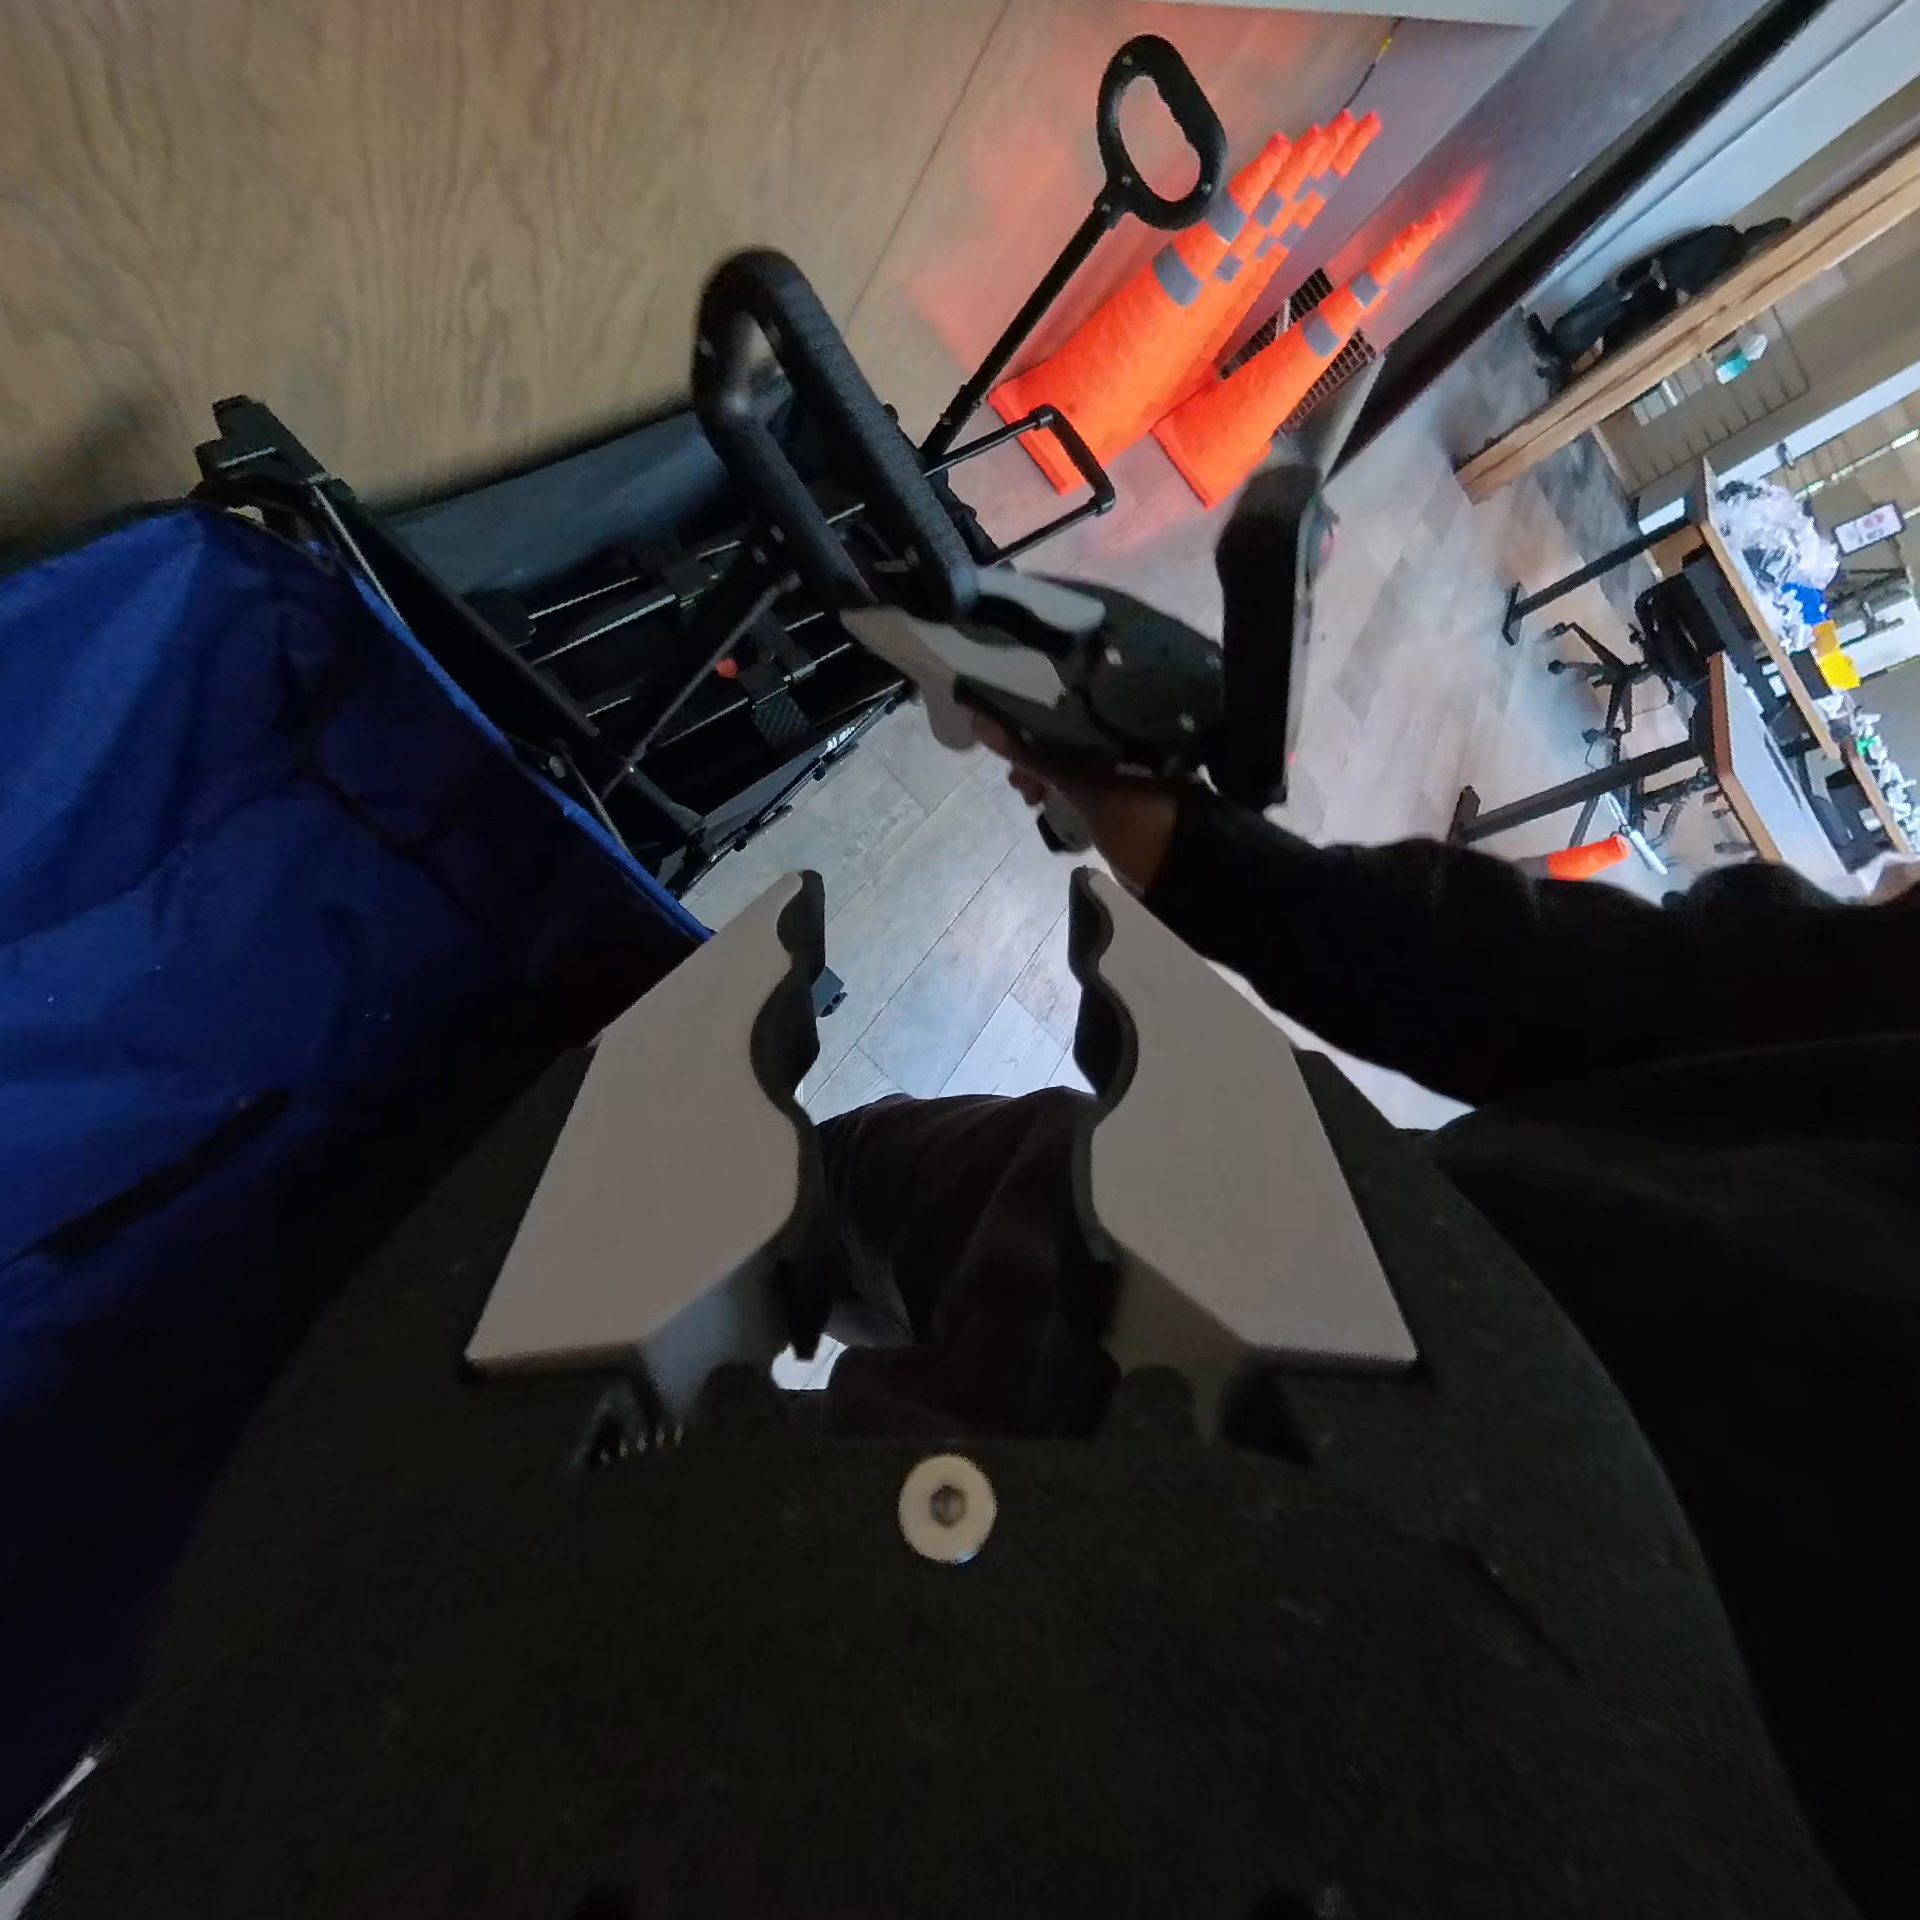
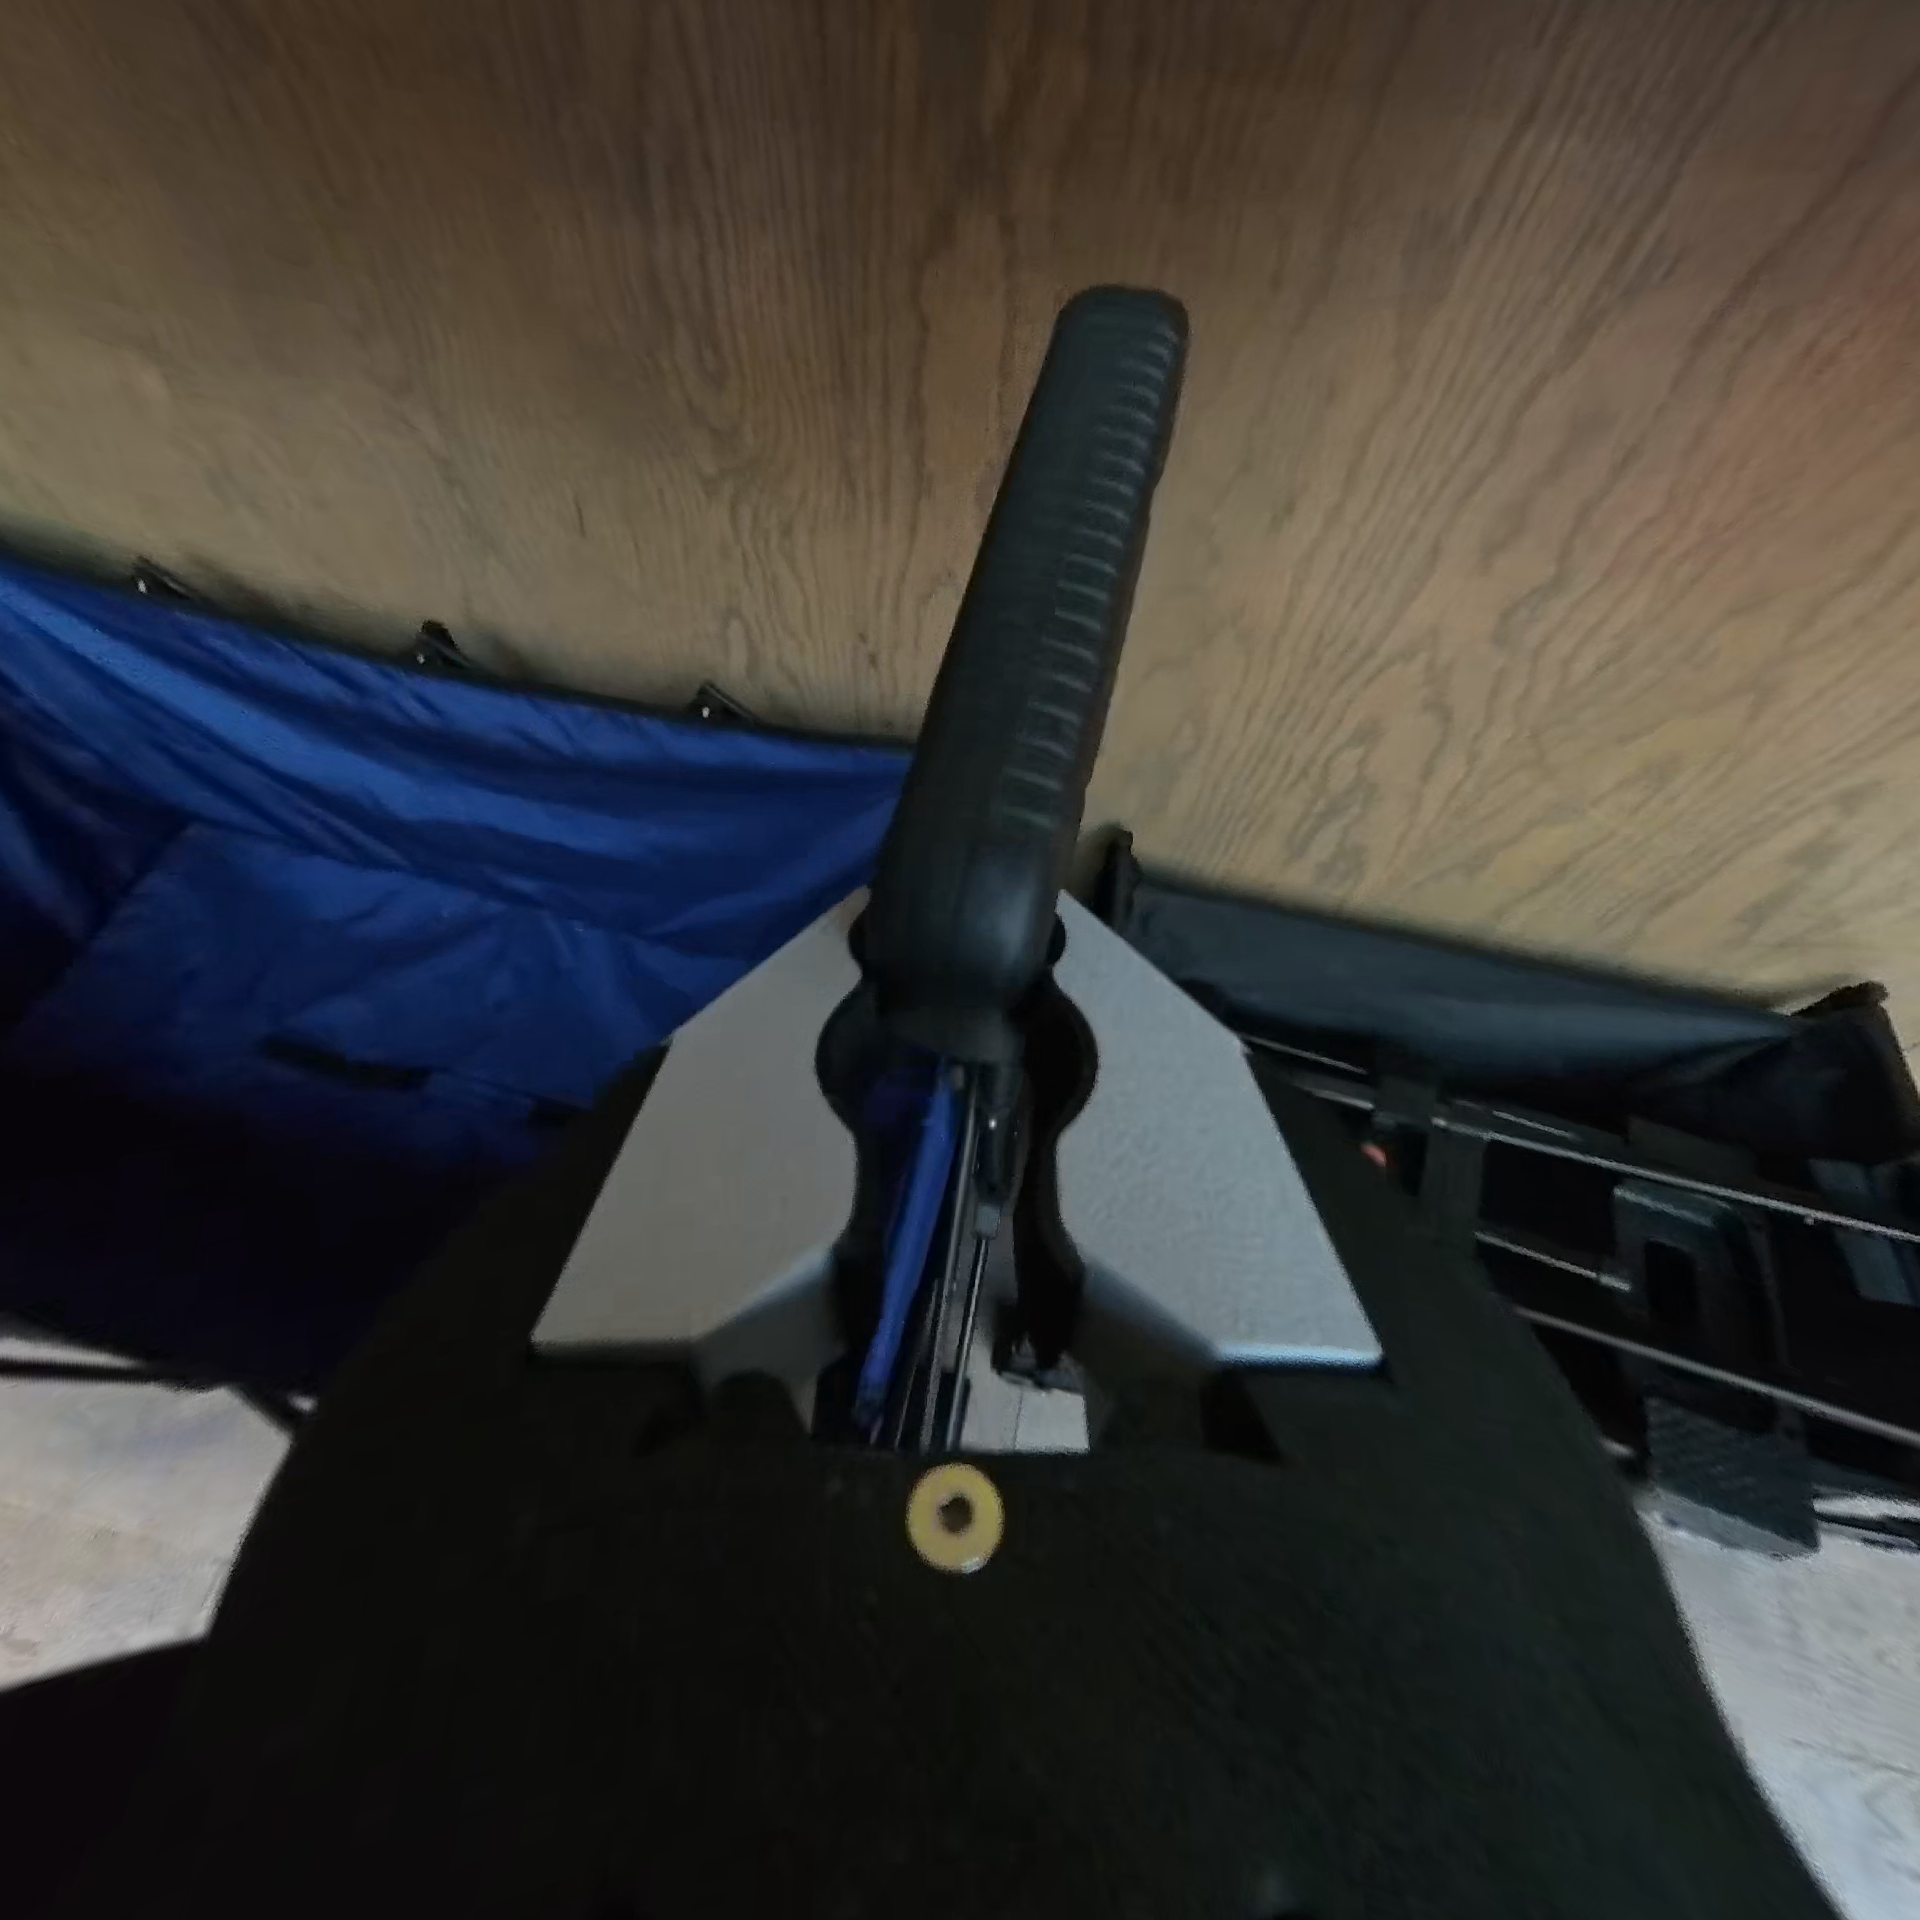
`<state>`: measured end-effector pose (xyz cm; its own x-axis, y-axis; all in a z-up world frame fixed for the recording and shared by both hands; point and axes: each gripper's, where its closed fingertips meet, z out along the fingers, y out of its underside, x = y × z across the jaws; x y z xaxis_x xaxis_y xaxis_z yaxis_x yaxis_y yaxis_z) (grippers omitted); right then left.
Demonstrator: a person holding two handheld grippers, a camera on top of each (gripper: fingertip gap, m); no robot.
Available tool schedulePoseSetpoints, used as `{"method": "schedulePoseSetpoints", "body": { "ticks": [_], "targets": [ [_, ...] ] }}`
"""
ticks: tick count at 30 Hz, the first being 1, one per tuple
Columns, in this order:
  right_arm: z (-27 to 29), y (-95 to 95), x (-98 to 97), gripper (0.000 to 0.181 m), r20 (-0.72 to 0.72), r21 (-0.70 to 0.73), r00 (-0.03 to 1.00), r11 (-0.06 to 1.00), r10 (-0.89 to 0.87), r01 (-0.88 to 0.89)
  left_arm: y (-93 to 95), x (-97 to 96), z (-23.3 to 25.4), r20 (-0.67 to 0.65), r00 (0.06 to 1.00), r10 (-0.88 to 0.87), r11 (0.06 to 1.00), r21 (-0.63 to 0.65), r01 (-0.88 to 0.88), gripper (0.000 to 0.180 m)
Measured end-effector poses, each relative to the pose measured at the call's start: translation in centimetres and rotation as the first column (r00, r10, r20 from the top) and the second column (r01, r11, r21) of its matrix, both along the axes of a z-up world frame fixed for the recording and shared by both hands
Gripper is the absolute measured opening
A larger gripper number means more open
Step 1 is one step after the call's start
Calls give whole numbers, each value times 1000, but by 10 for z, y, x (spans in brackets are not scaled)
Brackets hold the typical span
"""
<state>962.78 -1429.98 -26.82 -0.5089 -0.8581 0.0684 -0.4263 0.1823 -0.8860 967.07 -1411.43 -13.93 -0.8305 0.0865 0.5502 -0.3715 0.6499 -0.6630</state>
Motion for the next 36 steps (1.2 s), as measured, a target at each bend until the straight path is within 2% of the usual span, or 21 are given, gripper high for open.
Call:
{"method": "schedulePoseSetpoints", "body": {
  "ticks": [11, 18, 26, 36],
  "targets": [
    [16, -94, 106, 23, 52, 21, 998, 999, -28, 27, 13, -5, 0, 32, 999, 7, 1000, 12, -7, 46],
    [13, -51, 55, 24, 63, 23, 998, 1000, -20, 19, 15, 0, 1, 6, 1000, 27, 1000, -3, -27, 46],
    [-8, 24, -24, 24, 30, -19, 999, 1000, 16, -15, 8, -7, -2, 4, 999, -34, 999, -7, 34, 46],
    [17, -51, 71, 23, 73, -15, 997, 1000, -13, 14, 17, -4, 1, 42, 999, -15, 1000, 0, 15, 46]
  ]
}}
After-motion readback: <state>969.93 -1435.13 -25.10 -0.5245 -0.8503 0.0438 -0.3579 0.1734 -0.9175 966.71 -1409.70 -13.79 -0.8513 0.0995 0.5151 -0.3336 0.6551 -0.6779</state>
